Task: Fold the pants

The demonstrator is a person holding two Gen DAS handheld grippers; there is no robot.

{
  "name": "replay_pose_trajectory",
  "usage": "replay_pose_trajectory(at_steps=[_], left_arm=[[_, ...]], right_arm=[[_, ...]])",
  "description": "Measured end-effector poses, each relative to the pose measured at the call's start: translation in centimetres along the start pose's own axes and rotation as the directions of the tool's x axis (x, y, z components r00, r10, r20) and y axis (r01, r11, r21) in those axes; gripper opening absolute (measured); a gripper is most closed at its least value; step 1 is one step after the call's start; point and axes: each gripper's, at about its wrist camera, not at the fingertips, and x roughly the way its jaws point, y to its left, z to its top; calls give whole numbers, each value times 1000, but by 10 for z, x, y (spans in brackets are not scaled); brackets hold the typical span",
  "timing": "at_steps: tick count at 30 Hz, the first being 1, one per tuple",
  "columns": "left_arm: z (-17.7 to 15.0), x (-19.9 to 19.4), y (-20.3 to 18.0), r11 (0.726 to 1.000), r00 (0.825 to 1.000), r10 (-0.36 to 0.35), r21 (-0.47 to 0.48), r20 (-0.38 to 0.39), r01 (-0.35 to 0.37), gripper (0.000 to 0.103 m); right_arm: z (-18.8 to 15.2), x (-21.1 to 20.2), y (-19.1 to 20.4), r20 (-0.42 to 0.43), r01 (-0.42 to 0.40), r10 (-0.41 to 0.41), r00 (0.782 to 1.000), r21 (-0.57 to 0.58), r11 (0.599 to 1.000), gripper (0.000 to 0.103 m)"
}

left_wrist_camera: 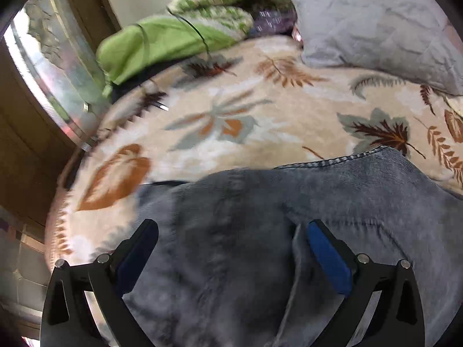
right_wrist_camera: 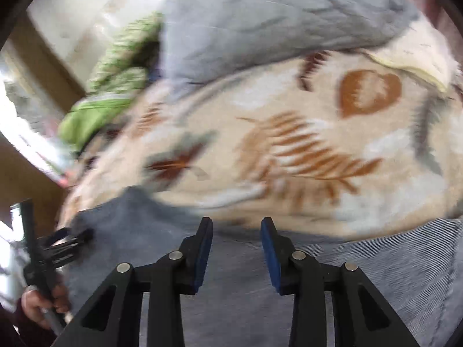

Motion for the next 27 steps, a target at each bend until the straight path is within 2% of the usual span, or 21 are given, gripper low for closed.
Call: replay_pose_trajectory(at_steps=[4, 8, 10, 12, 14, 17, 19, 21, 23, 25, 27], left_arm=[[-24, -11, 21, 1000, 1000, 29, -1, 6, -29, 103], [-43, 5, 35, 996, 996, 86, 6, -29, -85, 103], [-47, 15, 43, 999, 998, 44, -21, -41, -45, 103], [-48, 18, 45, 999, 999, 29, -33, -32, -30, 103], [-45, 21, 44, 999, 998, 37, -26, -42, -38, 103], [-40, 9, 44, 997, 996, 48, -63, -76, -53, 102], [-37, -14, 38, 996, 1000, 5, -86, -18, -7, 102], [-34, -32, 20, 997, 999, -41, -57, 25, 42, 102], [-33, -37, -5, 995, 995, -97, -24, 18, 98, 102], [-37, -36, -32, 994, 994, -110, 24, 7, 109, 102], [-42, -31, -52, 991, 994, -112, 69, -19, 113, 102]], right_arm=[[-19, 14, 32, -101, -82, 79, 992, -27, 996, 38], [-38, 23, 51, -156, -3, -14, 988, -111, 994, 38], [-43, 17, 46, -148, 54, -75, 986, -136, 989, 38], [-44, 5, 29, -114, 140, -157, 981, -142, 980, 38], [-42, -13, 0, -85, 191, -197, 977, -82, 978, 38], [-33, -55, -55, -6, 163, -163, 987, 91, 982, 38], [-32, -77, -84, 46, 158, -169, 985, 172, 972, 38], [-33, -86, -111, 42, 173, -187, 981, 231, 957, 38], [-36, -86, -133, 1, 195, -204, 979, 279, 940, 38], [-44, -82, -151, -57, 215, -208, 976, 311, 926, 38], [-50, -91, -156, -47, 182, -176, 983, 306, 934, 38]])
